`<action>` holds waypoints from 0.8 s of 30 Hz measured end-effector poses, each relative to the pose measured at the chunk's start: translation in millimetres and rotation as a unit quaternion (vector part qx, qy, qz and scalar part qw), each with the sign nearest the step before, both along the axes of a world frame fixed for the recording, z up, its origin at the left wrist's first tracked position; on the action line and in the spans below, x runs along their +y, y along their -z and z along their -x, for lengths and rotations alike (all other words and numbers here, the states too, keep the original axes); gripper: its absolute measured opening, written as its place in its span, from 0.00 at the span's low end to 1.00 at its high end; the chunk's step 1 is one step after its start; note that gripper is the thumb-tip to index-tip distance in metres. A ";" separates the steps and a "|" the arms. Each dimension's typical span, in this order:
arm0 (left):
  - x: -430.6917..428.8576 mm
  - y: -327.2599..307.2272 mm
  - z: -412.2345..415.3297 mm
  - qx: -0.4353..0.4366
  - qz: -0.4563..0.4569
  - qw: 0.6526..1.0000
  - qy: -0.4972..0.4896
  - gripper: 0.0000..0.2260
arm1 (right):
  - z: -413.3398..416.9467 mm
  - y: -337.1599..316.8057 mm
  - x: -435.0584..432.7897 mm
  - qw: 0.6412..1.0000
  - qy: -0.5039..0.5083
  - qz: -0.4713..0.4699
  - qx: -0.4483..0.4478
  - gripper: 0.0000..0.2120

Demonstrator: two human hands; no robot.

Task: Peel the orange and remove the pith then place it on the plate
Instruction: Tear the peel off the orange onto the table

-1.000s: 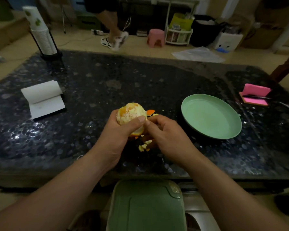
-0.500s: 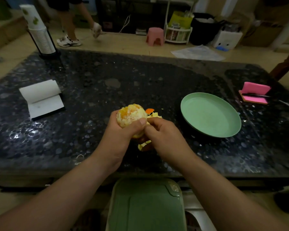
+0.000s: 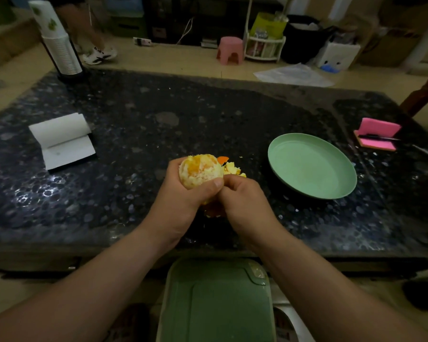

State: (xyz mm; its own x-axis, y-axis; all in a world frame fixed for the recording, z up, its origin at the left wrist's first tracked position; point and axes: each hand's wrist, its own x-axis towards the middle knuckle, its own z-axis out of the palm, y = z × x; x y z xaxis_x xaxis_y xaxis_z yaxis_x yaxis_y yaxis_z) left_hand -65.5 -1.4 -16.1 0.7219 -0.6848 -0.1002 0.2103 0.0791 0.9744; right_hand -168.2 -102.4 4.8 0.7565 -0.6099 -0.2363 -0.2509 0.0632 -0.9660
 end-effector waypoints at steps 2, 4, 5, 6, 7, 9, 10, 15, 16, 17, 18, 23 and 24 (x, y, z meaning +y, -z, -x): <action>-0.7 0.1 -0.2 0.001 -0.001 1.000 0.003 0.30 | -0.8 2.3 0.7 1.000 0.011 -0.006 -0.006 0.09; -1.4 -0.5 -1.5 0.011 0.000 1.000 0.004 0.31 | -1.4 2.9 2.0 0.999 0.013 -0.035 -0.018 0.09; -1.8 -0.6 -2.5 0.019 0.002 1.000 0.003 0.31 | -1.9 3.8 2.0 0.998 0.011 -0.055 -0.022 0.10; -1.8 -0.8 -3.3 0.025 0.002 1.000 0.002 0.31 | -2.7 4.8 1.6 0.997 0.008 -0.078 -0.025 0.10; -1.8 -0.4 -4.4 0.027 0.001 1.000 0.001 0.30 | -4.0 5.7 0.4 0.994 0.006 -0.105 -0.023 0.10; -1.0 0.0 -5.9 0.017 -0.007 1.000 0.002 0.27 | -6.9 6.6 -1.4 0.988 0.002 -0.157 -0.012 0.11; -0.4 -0.2 -6.3 0.010 -0.009 1.000 0.002 0.26 | -8.3 7.1 -1.6 0.985 -0.001 -0.170 -0.008 0.11; -2.0 1.6 -4.1 -0.005 -0.015 1.000 0.014 0.26 | -7.4 11.1 -1.7 0.991 0.020 -0.132 -0.022 0.08; -2.5 1.4 -3.9 -0.006 -0.013 1.000 0.012 0.26 | -6.6 12.0 -2.4 0.991 0.021 -0.130 -0.026 0.07; -3.1 0.8 -4.0 -0.003 -0.010 1.000 0.010 0.27 | -6.1 12.5 -3.4 0.991 0.019 -0.131 -0.029 0.07; -3.6 0.1 -4.1 0.004 -0.007 1.000 0.009 0.28 | -5.3 12.8 -4.5 0.991 0.014 -0.133 -0.032 0.06; -7.6 0.3 -10.1 0.065 0.022 0.998 -0.001 0.32 | -3.3 12.5 -8.3 0.992 -0.011 -0.111 -0.052 0.09; -8.1 0.2 -11.6 0.070 0.028 0.997 -0.003 0.32 | -2.9 12.9 -9.2 0.993 -0.016 -0.106 -0.054 0.11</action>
